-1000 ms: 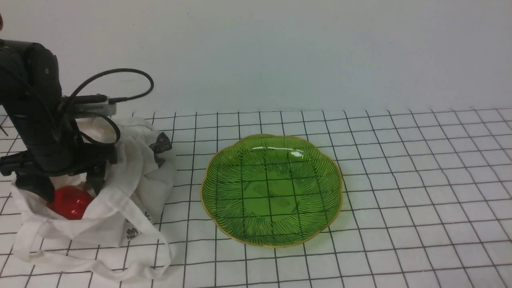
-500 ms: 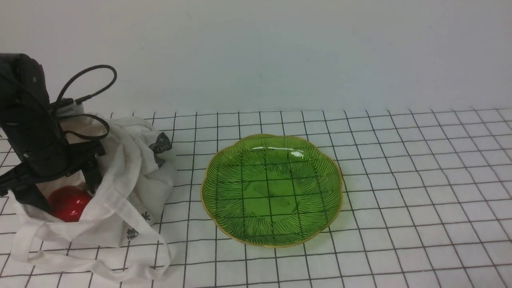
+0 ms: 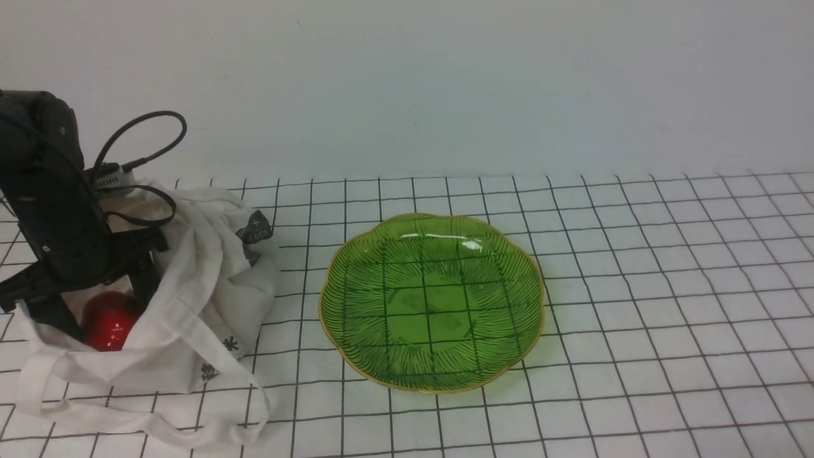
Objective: Take vegetables from bag on white checkered tablecloth place on plate.
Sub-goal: 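Reach into the bag and grasp the red bell pepper with the left gripper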
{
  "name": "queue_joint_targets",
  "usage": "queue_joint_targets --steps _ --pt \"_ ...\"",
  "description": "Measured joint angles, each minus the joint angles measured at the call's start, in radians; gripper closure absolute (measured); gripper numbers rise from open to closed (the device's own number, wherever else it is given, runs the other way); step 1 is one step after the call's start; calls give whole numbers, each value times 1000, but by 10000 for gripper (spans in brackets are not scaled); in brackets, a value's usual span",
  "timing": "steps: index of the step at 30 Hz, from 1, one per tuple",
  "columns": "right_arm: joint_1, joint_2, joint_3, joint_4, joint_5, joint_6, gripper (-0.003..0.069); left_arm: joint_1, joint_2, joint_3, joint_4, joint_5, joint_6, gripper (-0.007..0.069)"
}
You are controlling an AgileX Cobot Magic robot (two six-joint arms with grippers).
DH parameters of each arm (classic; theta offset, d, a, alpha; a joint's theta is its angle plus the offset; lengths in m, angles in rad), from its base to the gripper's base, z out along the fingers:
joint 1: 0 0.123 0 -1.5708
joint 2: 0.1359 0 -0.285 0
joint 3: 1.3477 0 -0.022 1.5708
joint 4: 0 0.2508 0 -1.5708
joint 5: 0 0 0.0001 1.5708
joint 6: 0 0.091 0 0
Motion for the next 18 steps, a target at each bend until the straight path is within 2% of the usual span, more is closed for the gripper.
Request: queue_joint_targets --steps 9,10,11,12,15,17,18 --pt "0 0 0 0 0 0 675 0 -18 -9 26 -18 92 125" --pt "0 0 0 0 0 0 675 -1 -28 -12 39 -28 104 175" --pt "0 0 0 0 0 0 675 -1 -39 -13 48 -34 111 256" --pt "0 0 0 0 0 0 675 -1 -44 -14 52 -34 114 288" --pt "0 0 0 0 0 0 675 -3 -111 -18 63 -35 136 529" --pt "0 0 0 0 0 0 675 -8 -161 -21 64 -35 141 598" --pt "0 0 0 0 0 0 675 -9 -174 -22 64 -35 144 608"
